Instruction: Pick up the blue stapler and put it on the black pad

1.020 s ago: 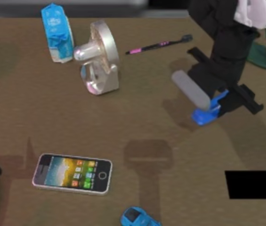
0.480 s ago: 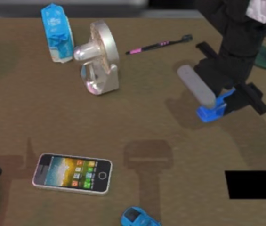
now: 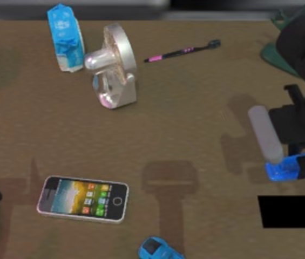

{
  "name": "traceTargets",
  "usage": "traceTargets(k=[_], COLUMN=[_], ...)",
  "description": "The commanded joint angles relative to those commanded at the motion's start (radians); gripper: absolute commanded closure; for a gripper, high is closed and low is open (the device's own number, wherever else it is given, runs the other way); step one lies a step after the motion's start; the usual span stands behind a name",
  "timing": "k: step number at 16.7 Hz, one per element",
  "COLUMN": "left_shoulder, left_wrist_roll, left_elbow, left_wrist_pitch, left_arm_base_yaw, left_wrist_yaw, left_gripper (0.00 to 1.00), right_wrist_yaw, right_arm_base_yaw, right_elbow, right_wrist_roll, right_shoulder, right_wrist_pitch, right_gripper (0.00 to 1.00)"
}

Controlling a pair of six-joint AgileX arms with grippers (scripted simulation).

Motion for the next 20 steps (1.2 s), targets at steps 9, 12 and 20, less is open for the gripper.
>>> traceTargets(k=[9,12,20], left_shoulder=[0.000,0.000,0.000], left_wrist_roll=[0.000,0.000,0.000], left_elbow=[0.000,0.000,0.000], left_wrist_pitch=[0.000,0.000,0.000], left_arm_base_yaw=[0.000,0.000,0.000], left_wrist_yaw=[0.000,0.000,0.000], left_gripper=[0.00,0.00,0.00], right_wrist_yaw=[-0.002,-0.002,-0.002], right_arm_base_yaw=[-0.009,-0.011,-0.013], right_elbow=[-0.124,-0.170,-0.386], right_wrist_roll=[0.097,0.099,0.099], right_shoulder=[-0.107,-0.086,0.029], right_wrist_pitch=[0.028,0.098,0.434], right_gripper=[1.00,1.00,1.00])
